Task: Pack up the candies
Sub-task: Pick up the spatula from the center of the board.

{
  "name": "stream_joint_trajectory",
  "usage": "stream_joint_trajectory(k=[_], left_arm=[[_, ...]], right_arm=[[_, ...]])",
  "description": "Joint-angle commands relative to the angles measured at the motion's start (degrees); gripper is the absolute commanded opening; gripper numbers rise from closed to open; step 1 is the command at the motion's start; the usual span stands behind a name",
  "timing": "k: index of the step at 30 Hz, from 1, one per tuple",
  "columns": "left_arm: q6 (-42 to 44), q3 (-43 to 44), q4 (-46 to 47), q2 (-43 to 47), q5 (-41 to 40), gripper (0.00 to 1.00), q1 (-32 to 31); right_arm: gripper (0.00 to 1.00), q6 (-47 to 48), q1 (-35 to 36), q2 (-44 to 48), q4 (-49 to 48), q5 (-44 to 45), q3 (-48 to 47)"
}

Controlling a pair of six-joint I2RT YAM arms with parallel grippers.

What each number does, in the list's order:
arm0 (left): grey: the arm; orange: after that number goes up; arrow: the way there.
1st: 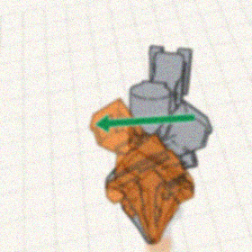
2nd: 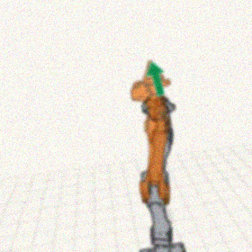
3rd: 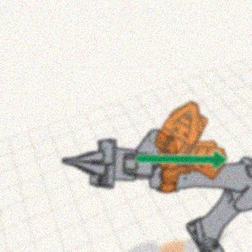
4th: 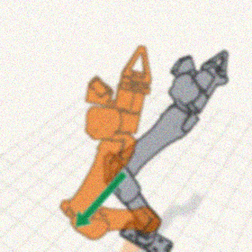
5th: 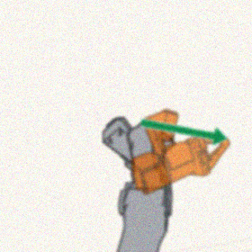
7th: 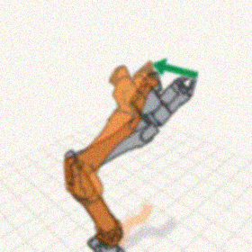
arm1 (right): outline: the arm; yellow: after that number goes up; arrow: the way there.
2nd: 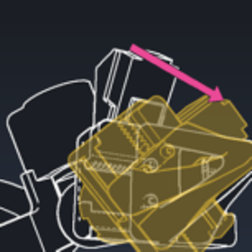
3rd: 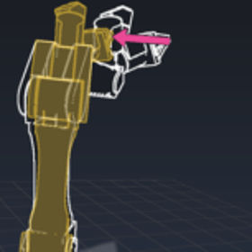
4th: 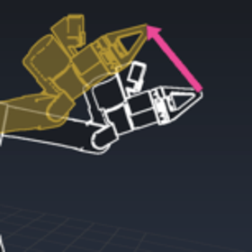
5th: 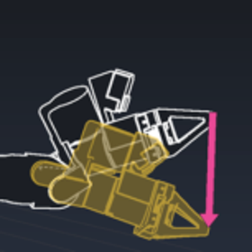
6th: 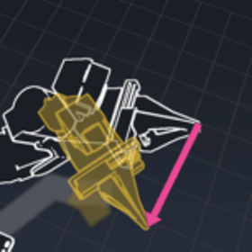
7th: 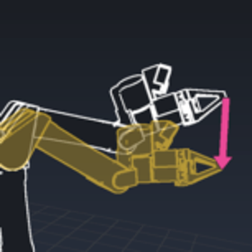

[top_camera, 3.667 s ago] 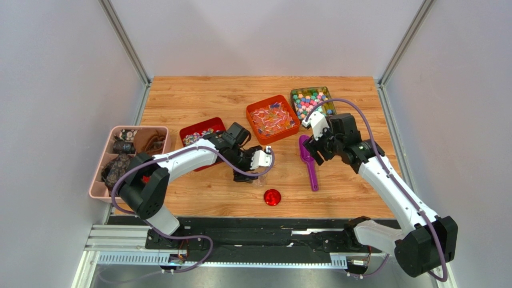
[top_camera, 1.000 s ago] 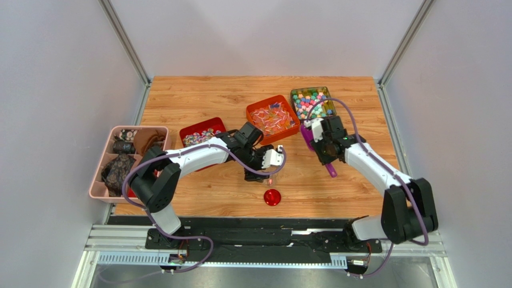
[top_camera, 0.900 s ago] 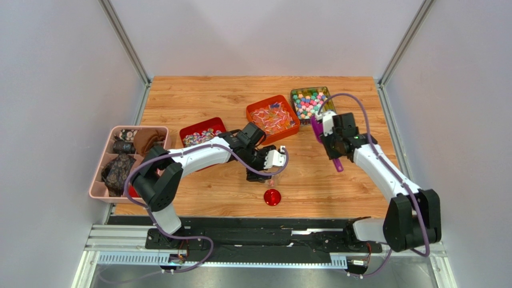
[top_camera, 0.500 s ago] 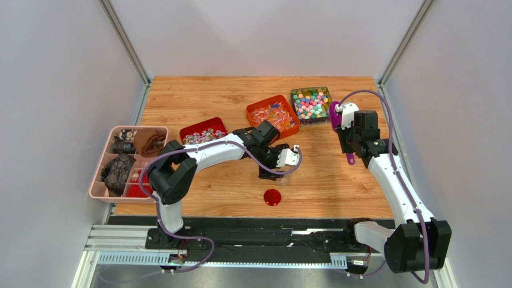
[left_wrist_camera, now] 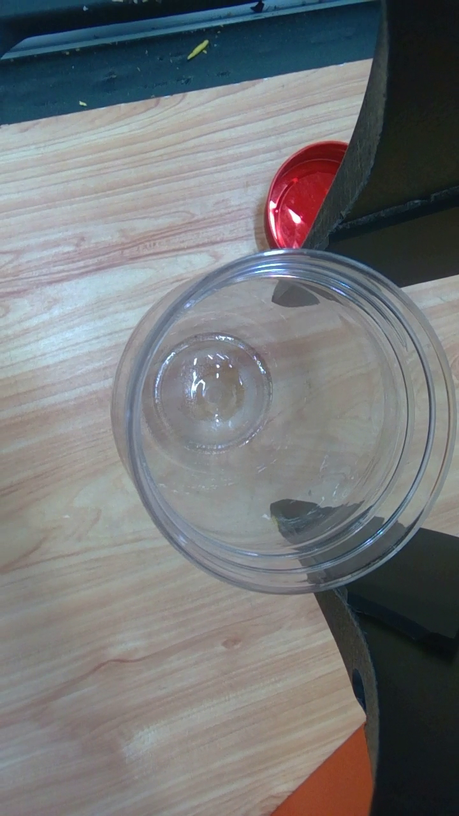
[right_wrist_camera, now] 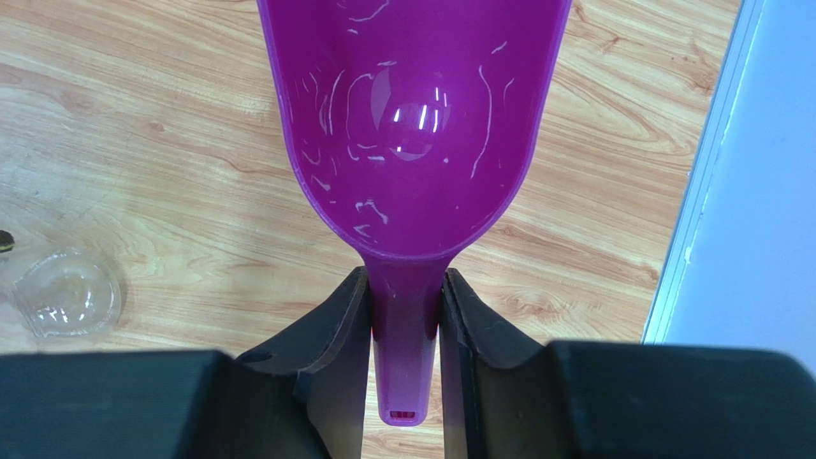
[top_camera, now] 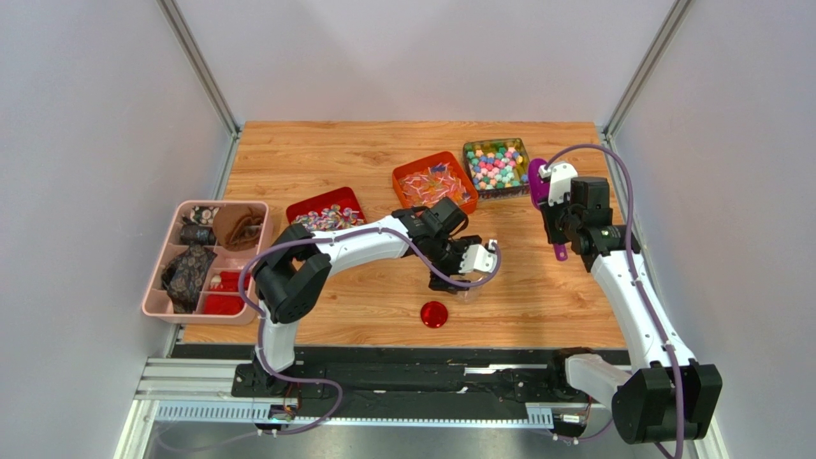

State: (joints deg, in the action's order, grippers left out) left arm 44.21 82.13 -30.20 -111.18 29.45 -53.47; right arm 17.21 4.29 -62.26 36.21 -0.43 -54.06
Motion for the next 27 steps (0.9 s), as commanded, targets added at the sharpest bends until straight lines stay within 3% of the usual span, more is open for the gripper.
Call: stream_joint_trajectory(k=[1, 7, 17, 27], left_arm=[[-0.79, 1.9, -0.57, -0.36, 0.17, 0.85, -0.32], [-1.84, 1.19, 1.27, 0.34, -2.03, 0.92, -0.32], [-4.83, 1.81, 3.56, -0.44, -4.49, 0.94, -0.32], [-3.42, 2.95, -0.48, -0.01, 3.59, 0.99, -0.4]], right_arm=[[0.0, 0.45, -0.43, 1.88, -1.84, -1.42, -0.43], [0.0, 0.28, -0.34, 1.88, -2.1, -1.68, 0.19], [0.0, 0.28, -0.51, 2.32, -2.54, -1.68, 0.98], [0.0, 0.28, -0.43, 2.23, -3.33, -1.6, 1.77]])
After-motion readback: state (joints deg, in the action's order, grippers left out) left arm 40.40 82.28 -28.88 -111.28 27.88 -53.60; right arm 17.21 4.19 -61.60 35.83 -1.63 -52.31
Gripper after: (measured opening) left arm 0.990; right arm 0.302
